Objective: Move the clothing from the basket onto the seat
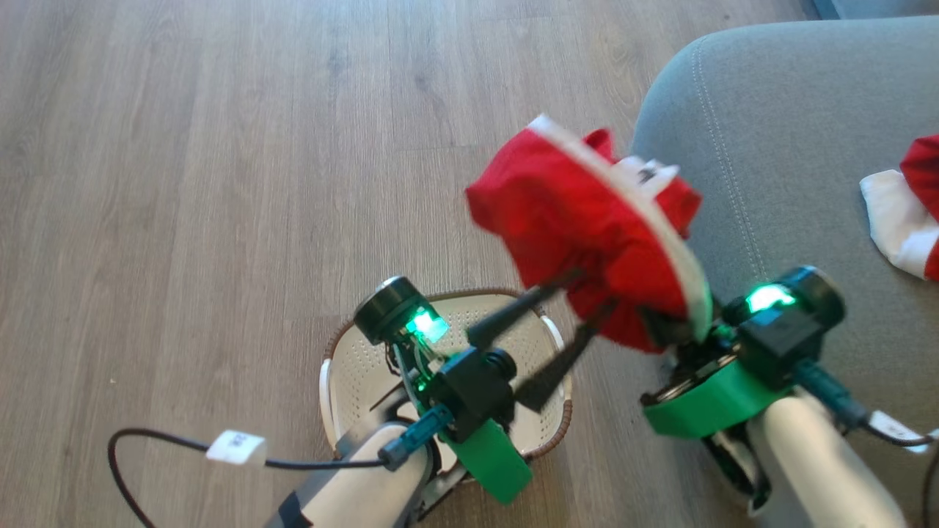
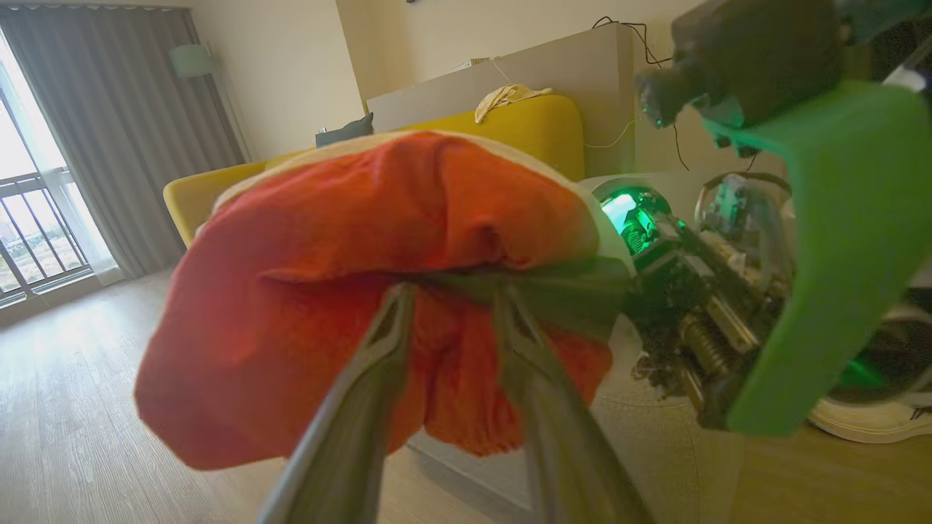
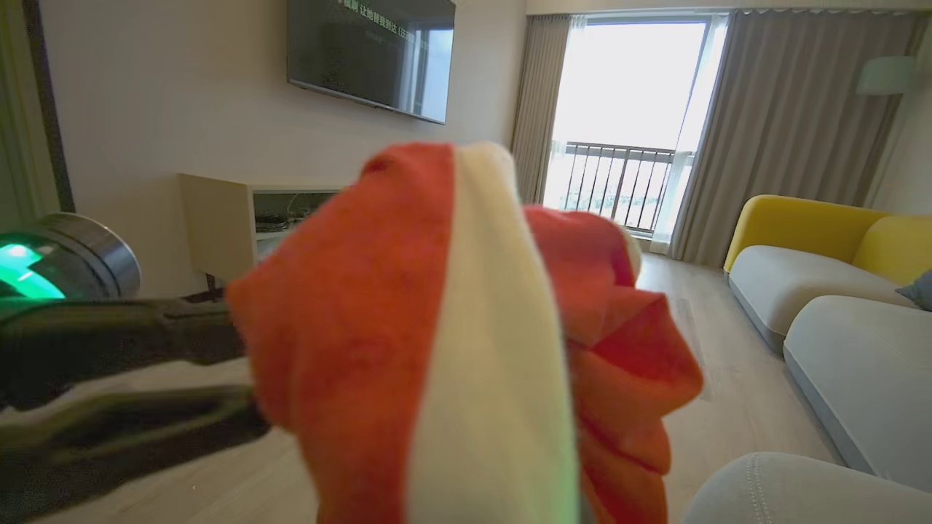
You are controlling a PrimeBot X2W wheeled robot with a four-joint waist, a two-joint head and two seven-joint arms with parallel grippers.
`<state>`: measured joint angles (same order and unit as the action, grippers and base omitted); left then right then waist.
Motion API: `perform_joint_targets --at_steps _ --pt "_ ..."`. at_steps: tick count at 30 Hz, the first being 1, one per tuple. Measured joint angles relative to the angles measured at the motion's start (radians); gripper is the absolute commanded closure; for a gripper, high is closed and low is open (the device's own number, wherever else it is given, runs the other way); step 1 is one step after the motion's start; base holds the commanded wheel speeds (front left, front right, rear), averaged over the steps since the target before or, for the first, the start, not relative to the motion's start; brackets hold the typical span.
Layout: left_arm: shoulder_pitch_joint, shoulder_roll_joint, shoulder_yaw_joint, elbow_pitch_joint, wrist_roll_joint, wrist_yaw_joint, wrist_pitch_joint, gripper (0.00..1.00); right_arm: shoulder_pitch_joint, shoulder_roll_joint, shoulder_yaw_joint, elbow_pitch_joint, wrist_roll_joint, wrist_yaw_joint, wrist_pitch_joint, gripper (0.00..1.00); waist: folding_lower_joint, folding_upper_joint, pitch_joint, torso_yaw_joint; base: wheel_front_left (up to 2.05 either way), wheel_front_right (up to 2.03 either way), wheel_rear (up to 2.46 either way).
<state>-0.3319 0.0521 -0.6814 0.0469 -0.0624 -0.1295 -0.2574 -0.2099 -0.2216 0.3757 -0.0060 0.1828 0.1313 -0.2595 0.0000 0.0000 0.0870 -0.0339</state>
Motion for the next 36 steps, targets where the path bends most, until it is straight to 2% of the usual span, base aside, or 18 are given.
perform_joint_targets --at_steps 1,11,23,36 --pt "0.000 0.000 0.004 -0.001 -0.006 0.000 0.000 0.00 0.000 0.000 -0.016 -0.005 -0.001 0.000 0.000 1.00 0.0000 0.0000 0.000 0.000 0.00 0.00 0.00" --pt "0.012 -0.001 0.058 0.029 -0.025 0.000 0.000 0.00 0.040 0.028 -0.128 -0.011 -0.024 0.000 0.000 1.00 0.0000 0.0000 -0.008 -0.001 0.00 0.00 0.00" --pt "0.069 -0.001 0.103 0.104 -0.034 0.000 0.000 0.00 0.109 0.072 -0.249 0.046 -0.023 0.000 0.000 1.00 0.0000 0.0000 -0.020 -0.002 0.00 0.00 0.00" --pt "0.115 0.000 0.117 0.195 -0.035 0.000 0.001 0.00 0.146 0.089 -0.295 0.112 -0.014 0.000 0.000 1.00 0.0000 0.0000 -0.018 -0.030 0.00 0.00 0.00"
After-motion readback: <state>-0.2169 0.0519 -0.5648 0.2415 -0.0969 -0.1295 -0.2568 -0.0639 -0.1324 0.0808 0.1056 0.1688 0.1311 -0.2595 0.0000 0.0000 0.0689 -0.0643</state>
